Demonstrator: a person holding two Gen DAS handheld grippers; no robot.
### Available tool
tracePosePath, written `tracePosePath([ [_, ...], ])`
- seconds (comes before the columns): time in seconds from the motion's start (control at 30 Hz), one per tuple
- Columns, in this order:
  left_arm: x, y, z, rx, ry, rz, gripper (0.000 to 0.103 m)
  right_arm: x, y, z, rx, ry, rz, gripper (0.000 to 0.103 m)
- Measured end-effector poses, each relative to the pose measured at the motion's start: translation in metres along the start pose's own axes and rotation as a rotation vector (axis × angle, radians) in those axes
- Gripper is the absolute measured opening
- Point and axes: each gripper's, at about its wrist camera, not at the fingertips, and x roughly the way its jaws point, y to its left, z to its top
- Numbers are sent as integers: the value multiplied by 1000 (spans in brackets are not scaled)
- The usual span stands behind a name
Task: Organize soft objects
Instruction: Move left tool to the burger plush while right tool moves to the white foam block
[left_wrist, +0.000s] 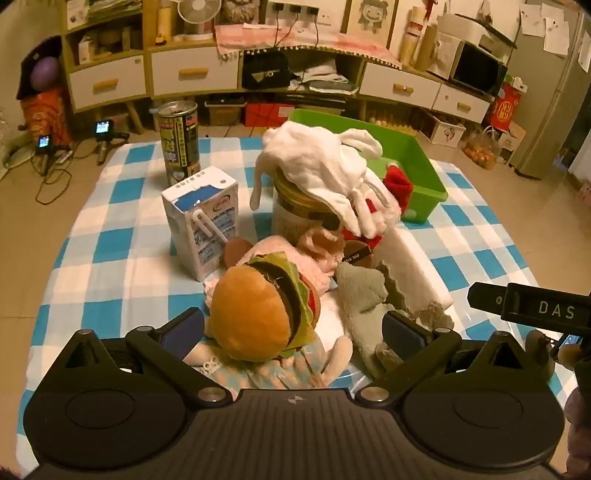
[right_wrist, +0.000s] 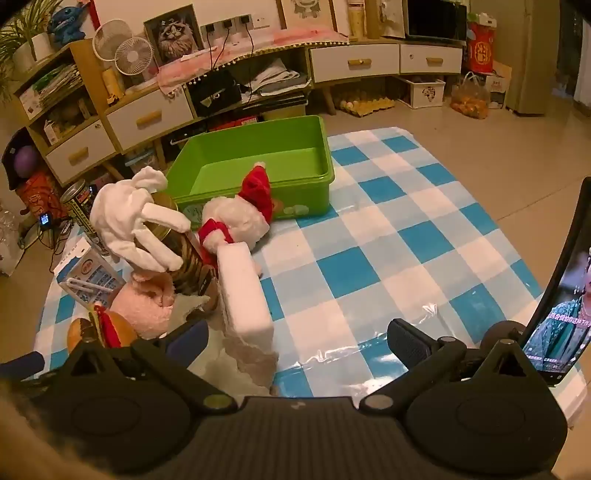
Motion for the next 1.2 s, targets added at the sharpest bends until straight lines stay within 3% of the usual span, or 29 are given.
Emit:
tracePosePath([
  [1.2,5,-3,-5,14,19,11,98,2,4,-3,-23,11,-8,74],
])
